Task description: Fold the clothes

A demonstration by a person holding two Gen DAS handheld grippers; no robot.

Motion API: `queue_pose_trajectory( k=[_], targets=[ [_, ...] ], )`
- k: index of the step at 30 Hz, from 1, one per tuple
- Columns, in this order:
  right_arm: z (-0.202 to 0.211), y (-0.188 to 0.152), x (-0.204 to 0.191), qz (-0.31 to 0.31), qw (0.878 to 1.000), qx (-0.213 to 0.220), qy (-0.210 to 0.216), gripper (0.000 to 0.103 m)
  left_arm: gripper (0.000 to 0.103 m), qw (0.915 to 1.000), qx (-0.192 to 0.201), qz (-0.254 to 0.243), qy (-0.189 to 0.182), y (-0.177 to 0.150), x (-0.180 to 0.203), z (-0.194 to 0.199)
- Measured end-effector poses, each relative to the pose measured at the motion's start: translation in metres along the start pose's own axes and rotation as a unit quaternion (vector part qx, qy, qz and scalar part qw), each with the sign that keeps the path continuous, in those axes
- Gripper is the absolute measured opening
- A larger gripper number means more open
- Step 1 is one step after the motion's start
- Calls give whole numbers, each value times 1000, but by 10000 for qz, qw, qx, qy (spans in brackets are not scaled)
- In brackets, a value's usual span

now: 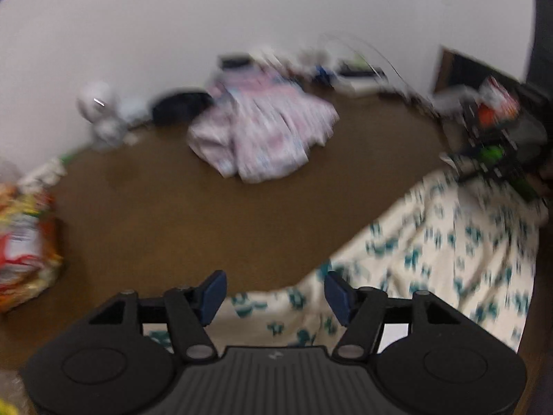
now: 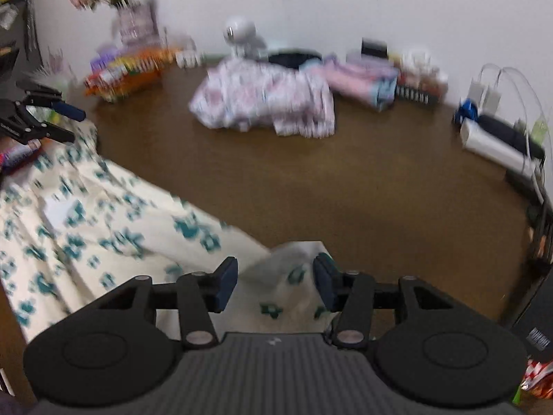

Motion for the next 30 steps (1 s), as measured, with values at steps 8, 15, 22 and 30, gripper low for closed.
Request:
queue_pose_trajectory(
  k=[8, 15, 22, 30],
  targets=[
    [-1, -9, -4, 210, 9988, -9, -448, 8, 7, 9997, -18, -169, 152, -22, -6, -8],
    [49, -1, -7, 306, 9930, 1057, -428, 7, 4, 9900, 954, -411, 949, -9, 24, 40],
    [122, -50, -70, 1573, 9614, 2102, -829, 7, 5, 9638, 2012, 254, 1734, -69, 81, 115],
    [98, -96, -76, 1774, 9725, 1303, -755, 9, 8, 9521, 2037, 1279, 1890, -135, 91, 94]
  ],
)
Point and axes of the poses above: each gripper's, at about its wrist camera, not at the fingertips, and z roughly against the way its jaws point, x to its right, y to its top, the point moved 8 cm from there along -z, roughly the way its jaws point, and after that the axes turned 8 degrees about z, right-handed, at the moved point
